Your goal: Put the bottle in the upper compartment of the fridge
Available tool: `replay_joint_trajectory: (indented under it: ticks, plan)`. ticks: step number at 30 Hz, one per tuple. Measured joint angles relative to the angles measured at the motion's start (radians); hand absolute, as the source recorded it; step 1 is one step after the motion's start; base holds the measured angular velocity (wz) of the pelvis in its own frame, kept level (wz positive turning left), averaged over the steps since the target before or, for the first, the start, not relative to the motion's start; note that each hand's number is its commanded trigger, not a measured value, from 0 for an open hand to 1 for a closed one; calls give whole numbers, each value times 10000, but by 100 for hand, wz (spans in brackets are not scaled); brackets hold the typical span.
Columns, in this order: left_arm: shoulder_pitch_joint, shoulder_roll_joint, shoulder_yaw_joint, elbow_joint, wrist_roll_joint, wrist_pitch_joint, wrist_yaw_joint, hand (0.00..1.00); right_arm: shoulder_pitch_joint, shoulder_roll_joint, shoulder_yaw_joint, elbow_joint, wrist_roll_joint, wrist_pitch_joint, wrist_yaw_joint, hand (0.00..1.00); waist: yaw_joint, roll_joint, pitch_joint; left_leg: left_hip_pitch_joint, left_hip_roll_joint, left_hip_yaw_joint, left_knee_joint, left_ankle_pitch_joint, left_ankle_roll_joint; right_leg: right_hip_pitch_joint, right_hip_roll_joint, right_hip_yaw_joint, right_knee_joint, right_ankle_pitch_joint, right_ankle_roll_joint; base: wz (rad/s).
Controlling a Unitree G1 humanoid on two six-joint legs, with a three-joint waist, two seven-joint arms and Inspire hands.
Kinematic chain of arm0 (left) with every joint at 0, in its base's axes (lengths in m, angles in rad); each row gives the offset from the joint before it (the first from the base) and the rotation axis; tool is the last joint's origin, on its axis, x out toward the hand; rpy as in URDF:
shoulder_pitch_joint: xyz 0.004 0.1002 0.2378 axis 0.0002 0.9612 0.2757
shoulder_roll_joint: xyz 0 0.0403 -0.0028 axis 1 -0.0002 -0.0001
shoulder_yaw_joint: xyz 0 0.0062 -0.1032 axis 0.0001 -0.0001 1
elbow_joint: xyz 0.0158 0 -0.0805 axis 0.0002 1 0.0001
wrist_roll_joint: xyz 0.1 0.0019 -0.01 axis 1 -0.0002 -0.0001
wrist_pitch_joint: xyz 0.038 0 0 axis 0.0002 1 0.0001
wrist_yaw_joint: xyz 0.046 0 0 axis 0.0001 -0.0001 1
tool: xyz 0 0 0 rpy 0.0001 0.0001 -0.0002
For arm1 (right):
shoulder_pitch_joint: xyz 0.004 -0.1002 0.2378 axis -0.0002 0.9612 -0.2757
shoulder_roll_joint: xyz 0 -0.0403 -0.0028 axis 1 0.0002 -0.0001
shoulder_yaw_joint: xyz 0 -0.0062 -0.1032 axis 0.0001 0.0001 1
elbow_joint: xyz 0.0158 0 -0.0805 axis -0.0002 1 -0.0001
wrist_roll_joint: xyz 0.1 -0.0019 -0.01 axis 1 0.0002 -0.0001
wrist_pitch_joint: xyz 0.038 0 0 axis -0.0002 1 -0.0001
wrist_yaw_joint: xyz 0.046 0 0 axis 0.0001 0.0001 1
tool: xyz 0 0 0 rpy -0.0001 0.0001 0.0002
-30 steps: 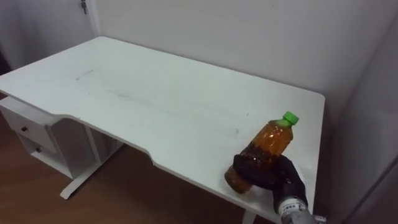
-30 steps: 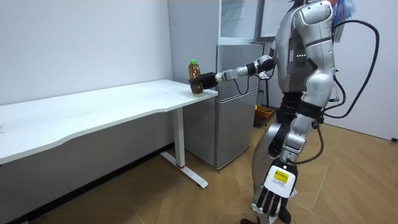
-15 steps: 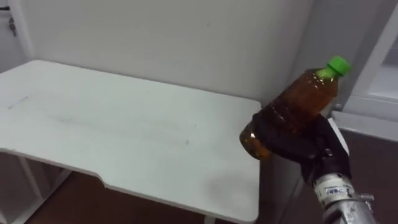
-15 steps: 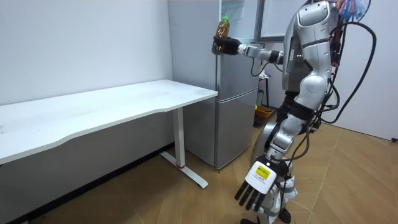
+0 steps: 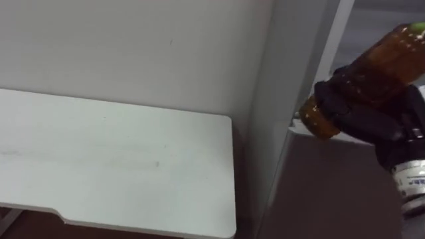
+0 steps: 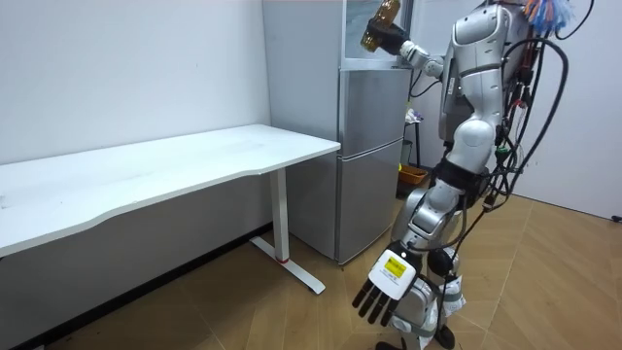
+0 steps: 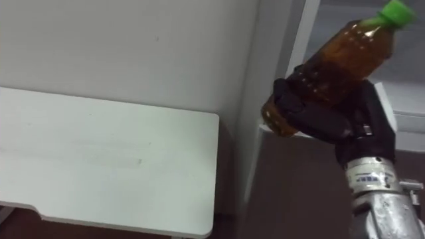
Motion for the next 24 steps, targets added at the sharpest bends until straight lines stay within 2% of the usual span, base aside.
replay_joint_trajectory:
  ticks: [9,16,24]
  plan:
    - [71,-3,102,79,-4,-192,3,0,264,-709,-818,-272,171,-4,-158,100,-266,-153,62,345,31,332,-249,-56,-80,133,111,213,-22,-19,-18,-9]
    - [61,48,396,79,6,-391,114,0,386,-714,-1157,-262,115,-4,-390,100,-321,-291,70,406,132,437,-239,-87,-95,128,130,288,16,-14,-27,-7]
    - [393,56,386,-38,387,-293,34,0,386,-802,-1160,295,184,0,-279,100,-224,-311,61,427,176,446,19,-267,-103,243,159,365,16,-16,-25,-2]
